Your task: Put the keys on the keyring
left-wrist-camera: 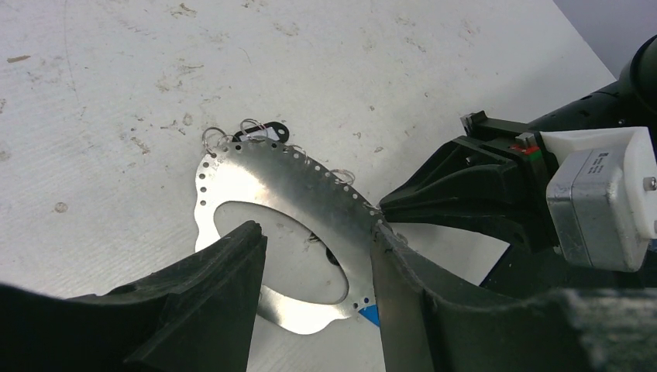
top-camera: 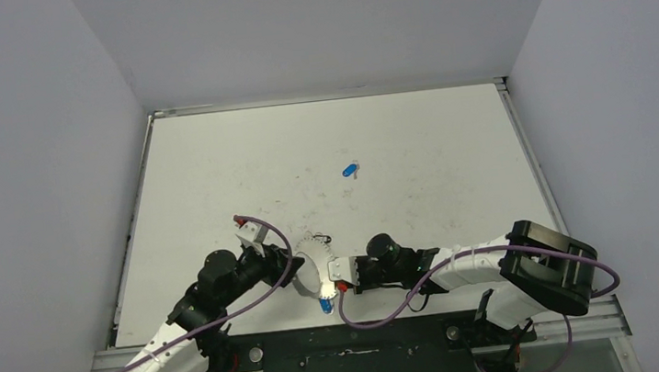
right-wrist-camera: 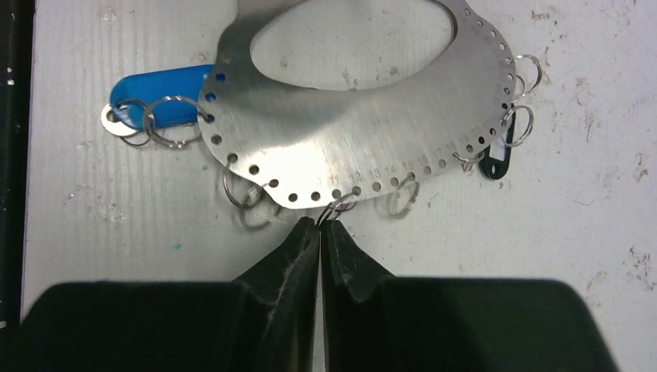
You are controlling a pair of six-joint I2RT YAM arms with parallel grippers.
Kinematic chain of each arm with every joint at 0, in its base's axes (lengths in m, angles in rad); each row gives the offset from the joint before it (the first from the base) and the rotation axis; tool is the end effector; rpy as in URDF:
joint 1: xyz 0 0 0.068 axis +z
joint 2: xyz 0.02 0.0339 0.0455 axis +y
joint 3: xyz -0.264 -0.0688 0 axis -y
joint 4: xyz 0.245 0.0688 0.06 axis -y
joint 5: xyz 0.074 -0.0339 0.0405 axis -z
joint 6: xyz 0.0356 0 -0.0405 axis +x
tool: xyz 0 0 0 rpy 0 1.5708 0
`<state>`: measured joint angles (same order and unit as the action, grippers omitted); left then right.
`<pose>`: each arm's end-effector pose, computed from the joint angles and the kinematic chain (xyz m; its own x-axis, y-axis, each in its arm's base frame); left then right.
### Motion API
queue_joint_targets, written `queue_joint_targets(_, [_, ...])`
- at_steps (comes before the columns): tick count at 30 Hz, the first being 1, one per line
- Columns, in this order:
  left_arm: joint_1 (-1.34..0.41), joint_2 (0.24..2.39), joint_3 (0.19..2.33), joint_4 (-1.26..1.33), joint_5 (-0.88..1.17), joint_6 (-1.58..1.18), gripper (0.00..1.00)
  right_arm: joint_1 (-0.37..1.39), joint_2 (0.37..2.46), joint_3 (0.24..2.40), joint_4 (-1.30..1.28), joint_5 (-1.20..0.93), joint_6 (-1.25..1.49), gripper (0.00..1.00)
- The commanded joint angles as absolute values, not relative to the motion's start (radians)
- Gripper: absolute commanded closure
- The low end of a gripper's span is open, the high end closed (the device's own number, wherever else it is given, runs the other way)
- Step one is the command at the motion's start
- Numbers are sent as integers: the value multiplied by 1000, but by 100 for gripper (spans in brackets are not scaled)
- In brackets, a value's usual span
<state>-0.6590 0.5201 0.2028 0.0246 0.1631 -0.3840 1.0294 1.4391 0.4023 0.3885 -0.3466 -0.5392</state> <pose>0.1126 -0.0945 0.1938 -0.4839 -0.0928 -0.8702 0.5887 0.7012 -0.4021 0.1171 0.2182 0.1300 0.2185 -0.5738 -0.7893 -0.9712 -0.0489 -0.2333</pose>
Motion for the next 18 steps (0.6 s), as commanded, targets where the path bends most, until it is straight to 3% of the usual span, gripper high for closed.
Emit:
queue_joint_targets(1, [-656,512,224,38,172,-379,50,1035,1428,441,374,-413,-557,94])
queue_joint_targets(10, [-657,504,228,9,148,-382,50,1038,1387,448,347,-566,-481,90])
queue_joint_targets(15, [-657,500,235,-34,129,-383,50,1035,1302,401,409,-478,-460,54])
queue_joint_targets(18, [-656,496,233,-38,128,-387,50,1010,1261,381,420,-413,-494,50])
